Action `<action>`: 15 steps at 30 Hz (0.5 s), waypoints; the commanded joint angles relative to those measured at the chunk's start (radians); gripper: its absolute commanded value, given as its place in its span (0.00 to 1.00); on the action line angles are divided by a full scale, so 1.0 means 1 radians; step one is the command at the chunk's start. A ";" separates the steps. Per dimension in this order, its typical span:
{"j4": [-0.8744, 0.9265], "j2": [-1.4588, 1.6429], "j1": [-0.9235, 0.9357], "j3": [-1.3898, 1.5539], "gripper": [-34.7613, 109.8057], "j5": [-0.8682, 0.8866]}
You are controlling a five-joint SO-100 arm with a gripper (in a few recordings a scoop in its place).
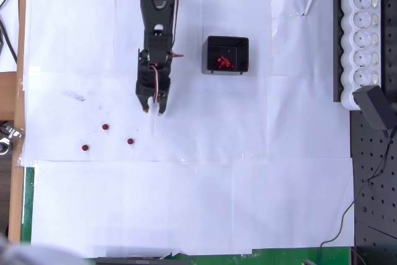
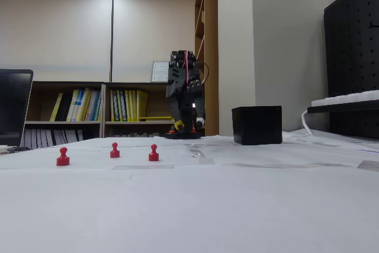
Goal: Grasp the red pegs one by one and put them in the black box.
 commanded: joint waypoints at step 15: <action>-0.344 0.250 0.072 0.083 0.31 0.069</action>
